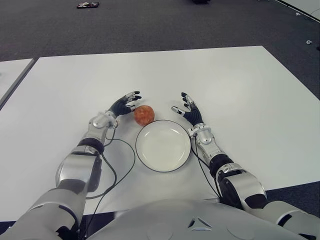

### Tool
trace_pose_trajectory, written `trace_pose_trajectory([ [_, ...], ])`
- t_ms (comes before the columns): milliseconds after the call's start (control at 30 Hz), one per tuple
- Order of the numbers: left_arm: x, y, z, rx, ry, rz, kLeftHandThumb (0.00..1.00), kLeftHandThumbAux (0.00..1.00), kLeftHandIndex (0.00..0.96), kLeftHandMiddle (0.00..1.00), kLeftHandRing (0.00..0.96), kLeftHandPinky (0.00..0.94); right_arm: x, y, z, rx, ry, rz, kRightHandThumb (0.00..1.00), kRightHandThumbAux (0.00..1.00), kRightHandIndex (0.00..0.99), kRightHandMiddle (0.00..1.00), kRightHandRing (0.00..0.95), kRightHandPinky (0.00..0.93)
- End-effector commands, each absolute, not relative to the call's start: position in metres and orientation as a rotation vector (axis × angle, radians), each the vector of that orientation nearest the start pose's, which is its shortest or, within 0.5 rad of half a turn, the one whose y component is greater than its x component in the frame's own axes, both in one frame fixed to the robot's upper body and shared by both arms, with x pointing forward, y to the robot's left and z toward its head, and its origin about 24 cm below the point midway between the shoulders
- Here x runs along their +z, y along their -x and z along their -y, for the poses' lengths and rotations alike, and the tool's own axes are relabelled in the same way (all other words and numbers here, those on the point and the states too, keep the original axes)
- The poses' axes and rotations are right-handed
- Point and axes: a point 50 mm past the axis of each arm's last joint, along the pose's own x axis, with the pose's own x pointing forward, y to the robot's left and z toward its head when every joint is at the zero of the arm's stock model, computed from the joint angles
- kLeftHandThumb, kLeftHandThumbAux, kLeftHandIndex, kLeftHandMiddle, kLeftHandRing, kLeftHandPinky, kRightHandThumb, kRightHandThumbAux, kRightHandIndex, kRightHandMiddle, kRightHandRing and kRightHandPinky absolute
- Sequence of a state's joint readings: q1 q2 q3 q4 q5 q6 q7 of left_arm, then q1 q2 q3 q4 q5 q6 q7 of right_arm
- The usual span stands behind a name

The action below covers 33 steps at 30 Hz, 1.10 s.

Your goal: Put the apples into the plate.

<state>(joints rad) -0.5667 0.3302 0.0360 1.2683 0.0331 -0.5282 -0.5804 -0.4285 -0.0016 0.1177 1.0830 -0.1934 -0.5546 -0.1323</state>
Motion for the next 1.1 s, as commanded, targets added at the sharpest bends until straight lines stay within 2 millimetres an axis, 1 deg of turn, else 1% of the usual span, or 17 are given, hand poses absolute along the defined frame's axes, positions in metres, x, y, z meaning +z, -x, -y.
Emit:
trace_pose_trajectory([
  [33,-0.011,-0.307,-0.218,-0.594,-0.133,-0.306,0.53,0.143,0.004,0.002,0.002,0.014,-0.051,-0.277,0.101,0.228,0.267,-0.193,0.055,0.536,0.0,0.0,0.0,0.005],
  [133,-0.009,-0.306,-0.222,-0.626,-0.038,-0.308,0.498,0.102,0.001,0.0,0.0,0.004,-0.051,-0.277,0.101,0.229,0.267,-0.189,0.055,0.538,0.0,0.0,0.0,0.006],
  [200,-0.006,-0.307,-0.225,-0.632,-0.001,-0.305,0.484,0.084,0.0,0.0,0.0,0.002,-0.051,-0.277,0.101,0.228,0.268,-0.189,0.056,0.539,0.0,0.0,0.0,0.006],
  [267,-0.003,-0.309,-0.228,-0.624,0.017,-0.3,0.442,0.074,0.0,0.0,0.0,0.001,-0.051,-0.277,0.101,0.228,0.269,-0.188,0.056,0.539,0.0,0.0,0.0,0.01],
  [300,-0.001,-0.31,-0.23,-0.618,0.021,-0.298,0.379,0.075,0.0,0.0,0.0,0.0,-0.051,-0.277,0.101,0.228,0.269,-0.187,0.056,0.538,0.0,0.0,0.0,0.011],
  [433,0.003,-0.315,-0.232,-0.584,0.073,-0.295,0.22,0.079,0.0,0.0,0.0,0.0,-0.051,-0.277,0.101,0.228,0.27,-0.186,0.056,0.535,0.0,0.0,0.0,0.015],
  [533,0.003,-0.316,-0.233,-0.56,0.127,-0.305,0.15,0.083,0.0,0.0,0.0,0.0,-0.05,-0.277,0.1,0.227,0.271,-0.187,0.056,0.532,0.0,0.0,0.0,0.017],
  [633,0.003,-0.317,-0.235,-0.547,0.152,-0.316,0.1,0.083,0.0,0.0,0.0,0.0,-0.05,-0.277,0.1,0.227,0.269,-0.185,0.056,0.531,0.0,0.0,0.0,0.017],
  [733,0.004,-0.317,-0.237,-0.54,0.162,-0.325,0.066,0.079,0.0,0.0,0.0,0.0,-0.05,-0.277,0.1,0.228,0.268,-0.182,0.055,0.532,0.0,0.0,0.0,0.015],
  [1000,0.004,-0.317,-0.238,-0.535,0.172,-0.327,0.031,0.068,0.0,0.0,0.0,0.0,-0.05,-0.276,0.1,0.229,0.267,-0.179,0.056,0.534,0.0,0.0,0.0,0.01],
  [1067,0.006,-0.319,-0.235,-0.538,0.183,-0.313,0.021,0.064,0.0,0.0,0.0,0.0,-0.05,-0.276,0.099,0.23,0.269,-0.177,0.057,0.533,0.0,0.0,0.0,0.008],
  [1100,0.009,-0.322,-0.23,-0.555,0.195,-0.29,0.016,0.062,0.0,0.0,0.0,0.0,-0.05,-0.277,0.099,0.229,0.27,-0.177,0.057,0.533,0.0,0.0,0.0,0.006],
])
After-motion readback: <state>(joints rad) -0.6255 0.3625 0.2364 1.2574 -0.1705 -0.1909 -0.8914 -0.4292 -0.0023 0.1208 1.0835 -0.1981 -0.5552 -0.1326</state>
